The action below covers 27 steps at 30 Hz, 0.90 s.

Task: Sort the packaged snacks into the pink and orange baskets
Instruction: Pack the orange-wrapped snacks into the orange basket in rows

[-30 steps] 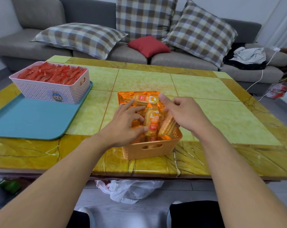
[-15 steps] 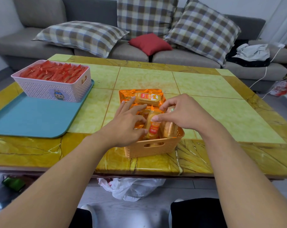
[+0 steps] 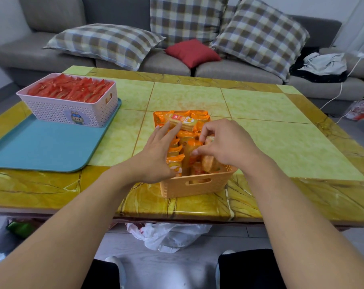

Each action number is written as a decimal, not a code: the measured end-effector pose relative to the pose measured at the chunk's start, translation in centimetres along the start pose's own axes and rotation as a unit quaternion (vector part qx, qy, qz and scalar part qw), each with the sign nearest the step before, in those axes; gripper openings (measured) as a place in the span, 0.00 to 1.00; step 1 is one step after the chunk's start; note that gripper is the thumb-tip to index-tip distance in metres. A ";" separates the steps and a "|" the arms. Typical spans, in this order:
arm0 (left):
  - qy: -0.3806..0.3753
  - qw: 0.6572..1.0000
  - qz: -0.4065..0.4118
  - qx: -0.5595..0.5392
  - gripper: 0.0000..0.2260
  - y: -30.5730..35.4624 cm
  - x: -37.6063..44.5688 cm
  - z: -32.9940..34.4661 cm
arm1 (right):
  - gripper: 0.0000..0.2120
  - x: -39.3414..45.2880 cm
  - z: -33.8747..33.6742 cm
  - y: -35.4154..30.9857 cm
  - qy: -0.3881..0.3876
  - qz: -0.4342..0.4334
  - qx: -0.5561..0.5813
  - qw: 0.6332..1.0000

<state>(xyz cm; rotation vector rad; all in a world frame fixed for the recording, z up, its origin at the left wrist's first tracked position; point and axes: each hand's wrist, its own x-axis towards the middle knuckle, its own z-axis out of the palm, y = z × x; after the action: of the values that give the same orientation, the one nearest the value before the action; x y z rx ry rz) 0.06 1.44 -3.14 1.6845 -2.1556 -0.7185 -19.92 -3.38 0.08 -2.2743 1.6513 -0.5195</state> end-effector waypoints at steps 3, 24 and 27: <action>0.003 1.000 -0.003 0.002 0.54 -0.1 0.1 0.1 | 0.14 0.0 1.4 -1.1 -0.010 -0.002 -0.076 0.997; 0.150 0.984 0.072 -0.065 0.30 1.1 -0.4 0.3 | 0.18 -1.3 -0.7 -1.8 0.126 0.079 0.283 0.948; 0.168 0.976 0.057 -0.123 0.23 1.7 -0.4 -0.1 | 0.22 -1.8 -1.5 -2.3 0.093 0.089 0.389 0.912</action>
<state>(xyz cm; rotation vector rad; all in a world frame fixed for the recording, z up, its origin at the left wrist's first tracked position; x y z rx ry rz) -1.17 2.14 -2.10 1.4263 -1.8293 -0.5901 -19.13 -1.01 2.14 -1.5098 1.3537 -1.1323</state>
